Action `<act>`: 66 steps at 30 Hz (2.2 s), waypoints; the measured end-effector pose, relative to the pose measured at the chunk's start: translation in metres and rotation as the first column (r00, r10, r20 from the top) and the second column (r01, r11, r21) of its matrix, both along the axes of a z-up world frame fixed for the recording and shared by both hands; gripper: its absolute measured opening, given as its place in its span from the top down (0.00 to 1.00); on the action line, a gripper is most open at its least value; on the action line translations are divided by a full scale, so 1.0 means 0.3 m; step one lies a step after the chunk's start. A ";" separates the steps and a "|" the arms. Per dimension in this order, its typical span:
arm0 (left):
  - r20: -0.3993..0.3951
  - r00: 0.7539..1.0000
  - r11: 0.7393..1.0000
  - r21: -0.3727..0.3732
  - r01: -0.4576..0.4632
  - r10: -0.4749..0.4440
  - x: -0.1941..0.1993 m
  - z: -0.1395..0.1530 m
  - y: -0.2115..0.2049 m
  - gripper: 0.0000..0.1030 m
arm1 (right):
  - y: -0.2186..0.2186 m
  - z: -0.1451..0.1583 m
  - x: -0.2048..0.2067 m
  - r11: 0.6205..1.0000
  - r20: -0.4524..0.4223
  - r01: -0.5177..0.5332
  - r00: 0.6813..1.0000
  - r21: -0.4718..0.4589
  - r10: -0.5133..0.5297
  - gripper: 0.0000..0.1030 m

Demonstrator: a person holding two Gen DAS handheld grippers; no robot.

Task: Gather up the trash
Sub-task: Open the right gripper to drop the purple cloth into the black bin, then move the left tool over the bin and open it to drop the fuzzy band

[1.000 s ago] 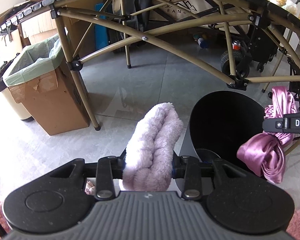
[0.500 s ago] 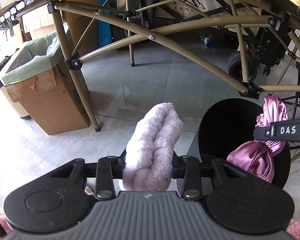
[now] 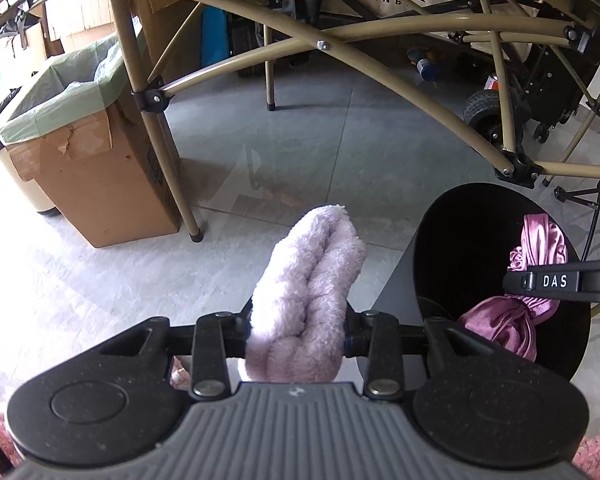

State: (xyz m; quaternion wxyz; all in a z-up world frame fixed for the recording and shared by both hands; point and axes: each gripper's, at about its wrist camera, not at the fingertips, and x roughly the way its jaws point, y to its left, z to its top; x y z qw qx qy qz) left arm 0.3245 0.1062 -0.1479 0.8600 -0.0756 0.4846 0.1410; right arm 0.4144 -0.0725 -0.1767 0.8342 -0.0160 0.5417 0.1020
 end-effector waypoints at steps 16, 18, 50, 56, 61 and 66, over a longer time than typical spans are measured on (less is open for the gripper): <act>-0.002 1.000 1.000 -0.007 0.005 -0.005 -0.006 0.003 -0.002 0.65 | -0.007 -0.004 0.006 0.999 -0.086 0.032 0.996 -0.028 -0.034 0.10; -0.001 1.000 1.000 -0.007 0.005 -0.005 -0.007 0.002 -0.002 0.65 | -0.010 -0.009 0.008 0.999 -0.111 0.039 0.993 -0.033 -0.043 0.05; 0.056 0.996 0.997 -0.007 0.074 -0.073 -0.008 0.079 -0.109 0.65 | -0.102 0.095 -0.041 0.999 -0.068 0.048 0.997 -0.007 -0.048 0.04; 0.066 0.991 0.994 0.006 0.113 -0.113 0.007 0.091 -0.178 0.65 | -0.175 0.129 -0.063 0.997 -0.043 0.082 0.996 0.010 -0.082 0.04; 0.067 0.988 0.990 0.015 0.141 -0.141 0.019 0.091 -0.233 0.65 | -0.270 0.147 -0.077 0.991 -0.022 0.128 0.992 0.028 -0.127 0.04; 0.069 0.981 0.983 0.023 0.180 -0.181 0.027 0.091 -0.295 0.65 | -0.375 0.149 -0.086 0.980 -0.011 0.193 0.981 0.043 -0.192 0.04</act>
